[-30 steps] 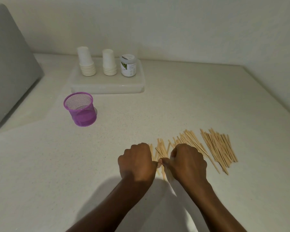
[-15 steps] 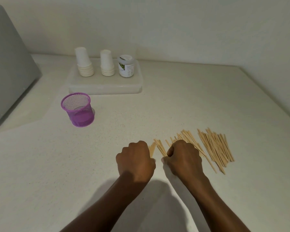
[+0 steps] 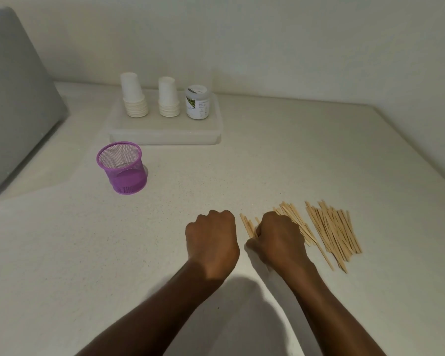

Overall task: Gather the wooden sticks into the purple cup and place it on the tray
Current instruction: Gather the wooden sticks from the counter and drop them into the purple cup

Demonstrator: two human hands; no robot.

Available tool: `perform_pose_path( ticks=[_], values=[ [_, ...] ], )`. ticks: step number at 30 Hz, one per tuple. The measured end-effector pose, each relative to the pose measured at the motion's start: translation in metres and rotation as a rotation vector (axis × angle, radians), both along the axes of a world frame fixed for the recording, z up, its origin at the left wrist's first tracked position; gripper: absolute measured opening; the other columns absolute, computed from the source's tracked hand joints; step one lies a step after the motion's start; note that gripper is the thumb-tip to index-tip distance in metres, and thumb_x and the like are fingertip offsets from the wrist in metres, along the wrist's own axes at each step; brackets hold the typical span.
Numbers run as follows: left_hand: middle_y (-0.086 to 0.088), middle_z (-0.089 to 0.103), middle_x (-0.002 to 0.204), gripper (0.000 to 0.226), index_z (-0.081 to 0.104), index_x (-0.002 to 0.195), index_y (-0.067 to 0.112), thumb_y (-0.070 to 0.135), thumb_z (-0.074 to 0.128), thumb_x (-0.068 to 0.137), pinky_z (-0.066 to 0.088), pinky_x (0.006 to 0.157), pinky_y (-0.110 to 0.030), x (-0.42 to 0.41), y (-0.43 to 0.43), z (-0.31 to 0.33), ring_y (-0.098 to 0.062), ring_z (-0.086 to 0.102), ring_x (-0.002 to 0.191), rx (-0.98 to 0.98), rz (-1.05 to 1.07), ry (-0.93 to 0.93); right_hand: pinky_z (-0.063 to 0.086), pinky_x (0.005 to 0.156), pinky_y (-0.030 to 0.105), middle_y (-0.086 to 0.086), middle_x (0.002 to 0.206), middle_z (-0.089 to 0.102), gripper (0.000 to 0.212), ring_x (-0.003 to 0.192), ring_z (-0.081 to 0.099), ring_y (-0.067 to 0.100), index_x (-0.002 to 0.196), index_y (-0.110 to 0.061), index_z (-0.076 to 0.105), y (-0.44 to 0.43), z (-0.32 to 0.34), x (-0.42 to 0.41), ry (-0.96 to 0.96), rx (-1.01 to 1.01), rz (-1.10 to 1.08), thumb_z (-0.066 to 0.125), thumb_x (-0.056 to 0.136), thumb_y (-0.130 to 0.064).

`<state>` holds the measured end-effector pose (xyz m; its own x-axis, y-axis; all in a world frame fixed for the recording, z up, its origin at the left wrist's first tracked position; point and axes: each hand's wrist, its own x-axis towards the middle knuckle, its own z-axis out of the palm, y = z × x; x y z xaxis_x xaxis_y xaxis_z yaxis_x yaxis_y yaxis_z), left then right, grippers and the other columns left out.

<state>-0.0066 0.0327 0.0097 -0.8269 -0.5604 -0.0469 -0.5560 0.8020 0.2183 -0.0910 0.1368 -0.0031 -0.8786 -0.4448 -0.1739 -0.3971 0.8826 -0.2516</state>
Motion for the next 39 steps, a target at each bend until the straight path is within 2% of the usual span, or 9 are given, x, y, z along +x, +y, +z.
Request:
perform_pose_path(
  ticks=[5,11,14,18,22,25,28,35,39],
  values=[
    [0.007,0.033,0.062,0.047,0.034,0.070,0.022,0.016,0.074,0.093,0.017,0.049,-0.024,0.003,0.002,-0.002,-0.007,0.026,0.051,0.002,0.024,-0.003,0.034,0.053,0.022,-0.006,0.059,0.043,0.042,0.055,0.049,0.010,0.062,-0.019,0.044,0.000,-0.001,0.005,0.078,0.039,0.060,0.073,0.092,-0.022],
    [0.008,0.043,0.065,0.049,0.035,0.067,0.025,0.012,0.076,0.091,0.027,0.050,-0.023,0.001,-0.008,-0.002,-0.007,0.037,0.052,0.049,0.003,-0.029,0.042,0.063,0.025,0.001,0.081,0.063,0.016,0.072,0.056,0.014,0.083,-0.013,0.065,0.001,0.005,0.003,0.087,-0.005,0.059,0.074,0.095,-0.021],
    [0.008,0.047,0.067,0.040,0.045,0.073,0.024,0.017,0.083,0.084,0.029,0.047,-0.022,0.001,-0.014,0.000,-0.007,0.041,0.053,0.122,0.034,-0.052,0.034,0.051,0.022,-0.002,0.067,0.052,0.033,0.063,0.055,0.015,0.066,-0.016,0.049,-0.001,0.009,-0.002,0.006,-0.023,0.030,0.074,0.088,-0.014],
    [0.004,0.069,0.073,0.019,0.069,0.078,0.019,0.018,0.088,0.077,0.055,0.052,-0.028,0.008,-0.027,0.001,-0.011,0.066,0.061,0.296,0.069,-0.037,0.040,0.048,0.023,-0.001,0.052,0.056,0.028,0.045,0.052,0.011,0.060,-0.008,0.062,0.001,0.013,-0.011,-0.183,-0.111,-0.064,0.088,0.065,-0.017],
    [0.000,0.079,0.073,0.015,0.083,0.079,0.014,0.027,0.092,0.080,0.067,0.076,-0.036,0.022,-0.045,0.007,-0.013,0.077,0.068,0.511,0.083,0.131,0.050,0.052,0.025,-0.002,0.052,0.068,0.025,0.048,0.064,0.011,0.053,-0.008,0.071,0.007,0.015,-0.016,-0.292,-0.227,-0.094,0.093,0.062,-0.015],
    [0.006,0.076,0.064,0.017,0.082,0.073,0.018,0.029,0.094,0.079,0.064,0.076,-0.033,0.034,-0.061,0.021,-0.009,0.075,0.064,0.566,0.124,0.306,0.060,0.058,0.030,0.000,0.059,0.076,0.015,0.055,0.074,0.015,0.059,-0.011,0.077,0.005,0.022,-0.018,-0.292,-0.368,-0.110,0.087,0.069,-0.008],
    [0.003,0.075,0.061,0.017,0.080,0.070,0.016,0.023,0.092,0.081,0.063,0.075,-0.038,0.040,-0.082,0.040,-0.019,0.076,0.065,0.598,0.187,0.518,0.066,0.068,0.039,0.004,0.061,0.076,0.014,0.063,0.078,0.027,0.065,-0.012,0.081,-0.009,0.037,-0.014,-0.323,-0.564,-0.100,0.084,0.074,-0.003],
    [0.006,0.079,0.074,0.009,0.085,0.084,0.024,0.032,0.090,0.083,0.062,0.081,-0.046,0.047,-0.158,0.081,-0.022,0.077,0.075,0.413,0.430,0.911,0.068,0.073,0.038,0.011,0.070,0.079,0.008,0.062,0.077,0.022,0.078,-0.005,0.081,-0.087,0.074,-0.003,-0.414,-1.006,-0.050,0.088,0.077,-0.002],
    [0.003,0.081,0.080,0.016,0.086,0.093,0.022,0.034,0.090,0.083,0.063,0.079,-0.047,0.045,-0.199,0.094,-0.024,0.077,0.079,0.359,0.537,1.054,0.068,0.075,0.046,0.013,0.072,0.079,0.009,0.062,0.076,0.024,0.078,-0.003,0.079,-0.150,0.093,-0.002,-0.406,-1.165,0.037,0.088,0.077,-0.001]
  ],
)
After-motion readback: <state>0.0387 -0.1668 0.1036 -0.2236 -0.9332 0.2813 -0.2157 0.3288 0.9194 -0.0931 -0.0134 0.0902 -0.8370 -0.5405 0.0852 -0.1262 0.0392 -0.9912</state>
